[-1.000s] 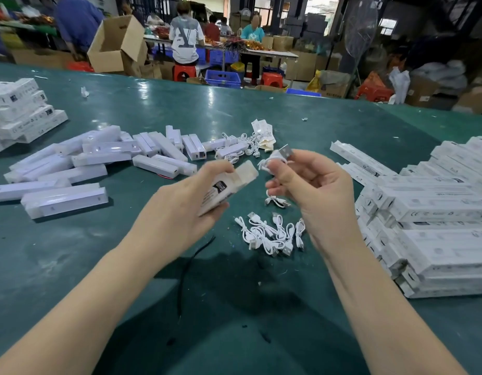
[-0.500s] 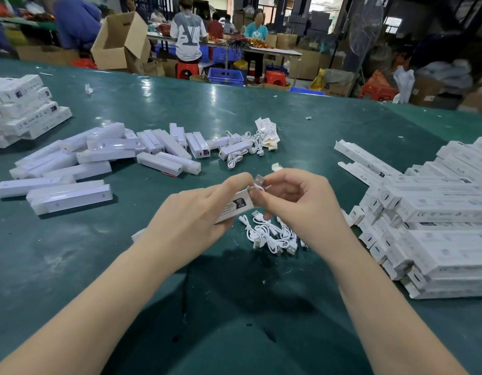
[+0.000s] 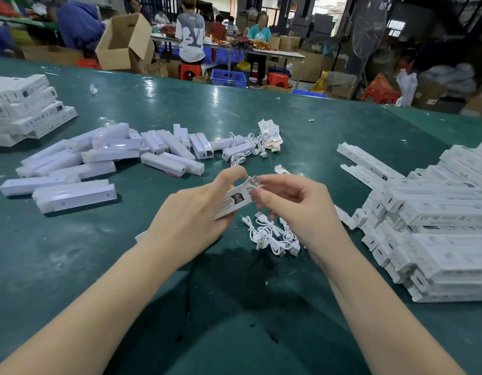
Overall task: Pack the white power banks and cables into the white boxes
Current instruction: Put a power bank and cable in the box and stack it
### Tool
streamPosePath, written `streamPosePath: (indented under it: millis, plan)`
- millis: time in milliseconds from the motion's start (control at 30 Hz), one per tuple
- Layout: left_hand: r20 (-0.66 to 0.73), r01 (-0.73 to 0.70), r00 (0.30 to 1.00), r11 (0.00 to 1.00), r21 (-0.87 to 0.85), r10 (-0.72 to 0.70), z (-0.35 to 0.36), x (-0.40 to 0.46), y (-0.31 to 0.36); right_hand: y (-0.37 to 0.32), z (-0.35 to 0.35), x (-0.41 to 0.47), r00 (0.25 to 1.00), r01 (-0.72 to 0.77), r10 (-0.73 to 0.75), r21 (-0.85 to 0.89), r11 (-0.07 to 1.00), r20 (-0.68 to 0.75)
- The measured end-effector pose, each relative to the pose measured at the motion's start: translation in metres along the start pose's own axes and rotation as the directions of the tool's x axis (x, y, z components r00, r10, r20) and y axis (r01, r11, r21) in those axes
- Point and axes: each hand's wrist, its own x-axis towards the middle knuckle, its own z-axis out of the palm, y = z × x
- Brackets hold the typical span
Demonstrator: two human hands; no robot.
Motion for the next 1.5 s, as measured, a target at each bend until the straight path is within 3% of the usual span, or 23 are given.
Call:
streamPosePath:
  millis: [200,467,800,967,1233,1500]
  plan:
    - [0.007,0.006,1.000,0.999,-0.032,-0.006,0.002,-0.001,-0.001,0.002,0.004,-0.003,0.993,0.065,-0.071,-0.068,0.996,-0.089]
    - [-0.034,0.023,0.999,0.998,-0.051,-0.025,0.004,0.001,-0.003,0.001,0.003,-0.002,0.993,0.106,-0.096,-0.172,0.979,0.065]
    - [-0.060,-0.046,0.997,0.999,-0.025,0.045,0.000,0.002,-0.003,0.011,0.010,0.001,0.977,0.181,-0.194,-0.137,0.974,-0.089]
    - [-0.055,-0.114,0.992,0.993,0.006,0.115,0.002,0.001,-0.007,0.015,0.014,0.003,0.997,0.069,-0.071,0.091,0.993,0.016]
    - [-0.031,-0.070,0.997,0.997,-0.024,0.069,-0.001,0.002,-0.006,0.019,0.022,0.003,0.993,-0.058,0.096,0.452,0.890,-0.062]
    - [-0.041,0.044,0.998,0.999,-0.014,-0.044,0.001,0.004,-0.007,0.018,0.033,-0.009,0.991,0.126,-0.117,0.154,0.980,-0.063]
